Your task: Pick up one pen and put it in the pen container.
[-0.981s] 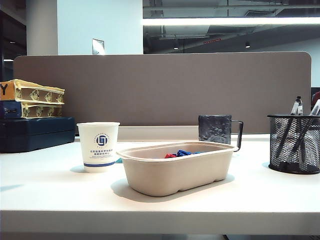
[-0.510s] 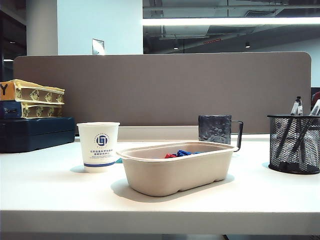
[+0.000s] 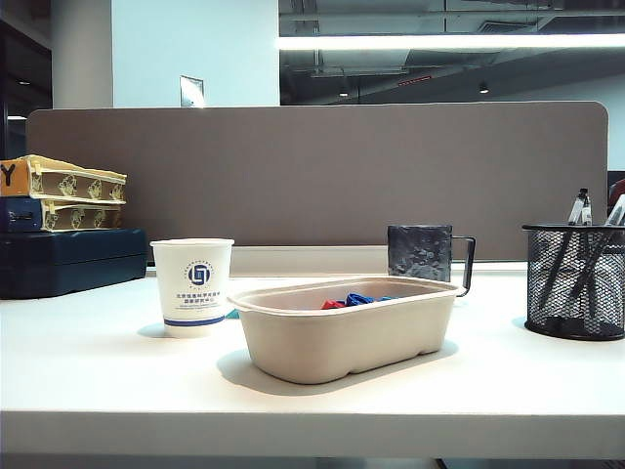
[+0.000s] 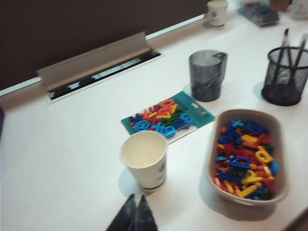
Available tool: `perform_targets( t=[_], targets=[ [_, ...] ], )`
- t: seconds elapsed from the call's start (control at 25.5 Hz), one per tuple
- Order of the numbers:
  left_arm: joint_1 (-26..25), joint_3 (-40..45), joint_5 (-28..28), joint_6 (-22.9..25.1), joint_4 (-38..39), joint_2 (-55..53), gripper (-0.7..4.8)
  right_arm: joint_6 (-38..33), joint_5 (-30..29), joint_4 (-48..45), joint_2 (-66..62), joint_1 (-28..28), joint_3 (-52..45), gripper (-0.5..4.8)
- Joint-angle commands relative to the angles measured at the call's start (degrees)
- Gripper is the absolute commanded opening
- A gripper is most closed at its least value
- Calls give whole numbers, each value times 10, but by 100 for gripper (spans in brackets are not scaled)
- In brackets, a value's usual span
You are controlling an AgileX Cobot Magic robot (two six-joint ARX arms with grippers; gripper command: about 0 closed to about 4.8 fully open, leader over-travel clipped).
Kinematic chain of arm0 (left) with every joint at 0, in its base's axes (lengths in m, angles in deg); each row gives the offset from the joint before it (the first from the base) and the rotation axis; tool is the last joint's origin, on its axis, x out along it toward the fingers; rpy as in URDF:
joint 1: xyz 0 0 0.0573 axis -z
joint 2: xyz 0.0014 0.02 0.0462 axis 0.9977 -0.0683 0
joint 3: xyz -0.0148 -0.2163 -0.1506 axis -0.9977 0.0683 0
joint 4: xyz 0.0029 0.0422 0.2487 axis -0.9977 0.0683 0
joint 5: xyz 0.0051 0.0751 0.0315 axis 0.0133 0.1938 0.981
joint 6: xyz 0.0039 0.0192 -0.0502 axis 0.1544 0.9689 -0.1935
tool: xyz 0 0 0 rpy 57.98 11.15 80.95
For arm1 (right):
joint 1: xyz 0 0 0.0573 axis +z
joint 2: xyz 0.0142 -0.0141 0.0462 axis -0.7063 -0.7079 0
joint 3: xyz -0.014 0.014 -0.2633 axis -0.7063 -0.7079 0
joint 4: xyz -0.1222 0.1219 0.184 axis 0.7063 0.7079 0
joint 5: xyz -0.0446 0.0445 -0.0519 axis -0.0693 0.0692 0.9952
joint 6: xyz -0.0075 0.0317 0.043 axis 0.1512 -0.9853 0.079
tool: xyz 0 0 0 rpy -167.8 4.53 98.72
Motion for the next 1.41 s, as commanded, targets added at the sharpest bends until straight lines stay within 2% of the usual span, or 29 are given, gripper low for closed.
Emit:
perform_targets(
  t=[0.04, 0.59, 0.75, 0.82, 1.02, 1.22, 1.41],
  targets=[
    [-1, 24, 35, -37, -35, 26, -6, -6, 2, -52, 10, 0, -21, -1],
    [-1, 116, 35, -42, -48, 83, -6, -11, 14, -130, 20, 0, -106, -1],
    [-1, 127, 47, -42, -75, 84, -6, -81, 76, -186, 20, 0, -125, -1],
    [-1, 138, 48, -42, -98, 84, -6, -85, 91, -213, 20, 0, -134, -1],
    [-1, 166, 91, -51, -158, 84, -6, -82, 91, -277, 20, 0, -170, -1],
    [-1, 168, 98, -45, -151, 84, -6, -80, 91, -269, 20, 0, -180, -1],
    [-1, 169, 122, -52, -109, 84, -5, -82, 79, -273, 21, 0, -180, -1]
  ],
)
